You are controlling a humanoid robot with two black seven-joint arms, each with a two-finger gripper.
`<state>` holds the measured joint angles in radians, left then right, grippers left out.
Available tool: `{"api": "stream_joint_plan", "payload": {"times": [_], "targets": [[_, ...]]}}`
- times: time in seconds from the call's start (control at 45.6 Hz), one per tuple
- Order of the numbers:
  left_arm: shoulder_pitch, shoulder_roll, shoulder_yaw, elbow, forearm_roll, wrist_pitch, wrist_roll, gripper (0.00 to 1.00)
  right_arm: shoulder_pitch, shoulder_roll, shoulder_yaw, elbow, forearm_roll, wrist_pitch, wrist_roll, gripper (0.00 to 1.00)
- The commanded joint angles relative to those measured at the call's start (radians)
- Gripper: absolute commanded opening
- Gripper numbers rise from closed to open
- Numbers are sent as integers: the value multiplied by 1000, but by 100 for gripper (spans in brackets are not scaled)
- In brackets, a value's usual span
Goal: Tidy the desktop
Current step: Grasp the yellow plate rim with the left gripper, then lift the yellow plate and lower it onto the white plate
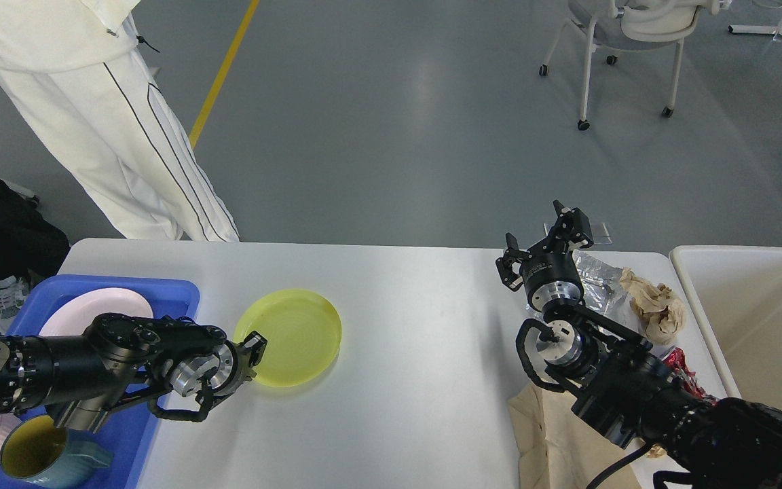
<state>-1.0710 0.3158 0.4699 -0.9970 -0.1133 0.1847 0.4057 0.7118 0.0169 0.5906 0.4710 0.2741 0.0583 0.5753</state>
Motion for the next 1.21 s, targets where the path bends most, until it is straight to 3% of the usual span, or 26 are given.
{"api": "stream_joint_plan", "payload": {"times": [0.0,0.132,0.329,0.417,0.57,0.636,0.658,0.767,0.877,0.965,1.009,1.184], "targets": [[-1,2,1,-3,4,-8,4,0,0,0,-2,0,-1,0,0,100],[-9,8,1,-18,26,-37,7,0,0,0,0,0,-1,0,0,100],[-108,118,1,-120,53,-230,24,0,0,0,0,0,-1,0,0,100],[-194,212,3,-173,58,-376,41,0,0,0,0,0,1,0,0,100],[-349,365,3,-219,101,-615,120,0,0,0,0,0,1,0,0,100],[-420,440,4,-224,121,-761,162,0,0,0,0,0,-1,0,0,100],[-482,494,4,-224,151,-898,188,0,0,0,0,0,-1,0,0,100],[-622,598,3,-224,248,-1145,206,0,0,0,0,0,-1,0,0,100],[-731,690,3,-224,311,-1145,214,0,0,0,0,0,-1,0,0,100],[-777,758,0,-223,334,-1145,245,0,0,0,0,0,1,0,0,100],[-781,804,-7,-223,337,-1145,268,0,0,0,0,0,-1,0,0,100],[-709,870,3,-195,362,-1145,263,0,0,0,0,0,-1,0,0,100]]}}
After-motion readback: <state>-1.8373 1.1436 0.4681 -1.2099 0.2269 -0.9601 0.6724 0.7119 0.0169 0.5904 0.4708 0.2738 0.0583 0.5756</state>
